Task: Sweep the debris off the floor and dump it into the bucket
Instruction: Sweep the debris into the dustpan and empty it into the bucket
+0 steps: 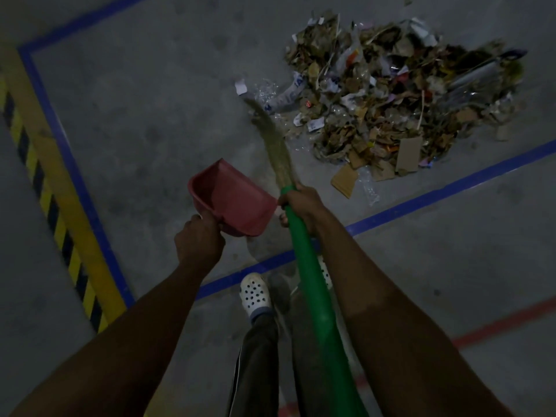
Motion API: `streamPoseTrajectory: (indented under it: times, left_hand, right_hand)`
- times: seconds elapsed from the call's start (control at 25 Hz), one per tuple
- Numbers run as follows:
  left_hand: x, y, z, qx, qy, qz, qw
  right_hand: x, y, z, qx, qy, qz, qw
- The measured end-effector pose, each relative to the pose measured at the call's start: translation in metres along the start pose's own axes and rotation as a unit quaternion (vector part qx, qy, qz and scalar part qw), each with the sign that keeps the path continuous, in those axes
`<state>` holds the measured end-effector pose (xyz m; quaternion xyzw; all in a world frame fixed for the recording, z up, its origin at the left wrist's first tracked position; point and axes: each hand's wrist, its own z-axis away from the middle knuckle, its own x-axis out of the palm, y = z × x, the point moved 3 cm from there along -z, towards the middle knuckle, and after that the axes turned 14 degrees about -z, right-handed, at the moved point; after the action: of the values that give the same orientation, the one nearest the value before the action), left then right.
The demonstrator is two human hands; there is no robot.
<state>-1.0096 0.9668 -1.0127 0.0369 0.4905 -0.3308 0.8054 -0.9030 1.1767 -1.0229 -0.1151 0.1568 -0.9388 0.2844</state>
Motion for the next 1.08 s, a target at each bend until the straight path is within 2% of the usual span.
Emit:
streamPoseTrajectory:
  times: [0.08, 0.16, 0.28, 0.36, 0.44, 0.56, 0.72, 0.84, 0.96, 1.08]
  left_hand:
    - [-0.004, -0.003, 0.001, -0.005, -0.006, 0.009, 1.0]
    - [-0.018, -0.008, 0.01, -0.01, -0.015, 0.027, 0.999]
    - [-0.043, -0.014, 0.022, -0.019, -0.022, 0.041, 0.999]
    - [-0.06, -0.021, 0.024, -0.017, -0.016, 0.053, 0.998]
    - [-0.071, -0.029, 0.017, -0.018, -0.01, 0.058, 0.998]
    - [-0.071, -0.042, -0.02, -0.024, -0.005, 0.064, 0.998]
    - [-0.048, -0.059, -0.085, 0.0, 0.008, 0.044, 0.999]
    - [-0.038, -0.075, -0.132, 0.028, 0.023, 0.049, 0.998]
    - [-0.047, -0.101, -0.151, 0.052, 0.022, 0.048, 0.997]
    - [-0.067, -0.124, -0.165, 0.086, 0.02, 0.028, 0.996]
  right_hand:
    - [-0.011, 0.004, 0.018, 0.001, 0.041, -0.046, 0.998]
    - [-0.016, 0.025, 0.068, -0.014, 0.044, -0.075, 0.996]
    - [0.0, 0.051, 0.16, 0.004, -0.04, -0.123, 0.992]
    - [0.024, 0.04, 0.187, 0.011, -0.083, -0.114, 0.99]
    - [0.046, 0.015, 0.172, -0.016, -0.083, -0.063, 0.994]
    - [0.083, -0.034, 0.097, -0.069, -0.086, -0.024, 0.994]
    - [0.124, -0.069, -0.019, -0.026, -0.072, -0.026, 0.997]
    - [0.124, -0.064, -0.071, -0.021, -0.008, -0.072, 0.997]
    - [0.119, -0.036, -0.059, 0.011, 0.078, -0.142, 0.987]
    - [0.133, -0.004, 0.004, -0.01, 0.115, -0.201, 0.973]
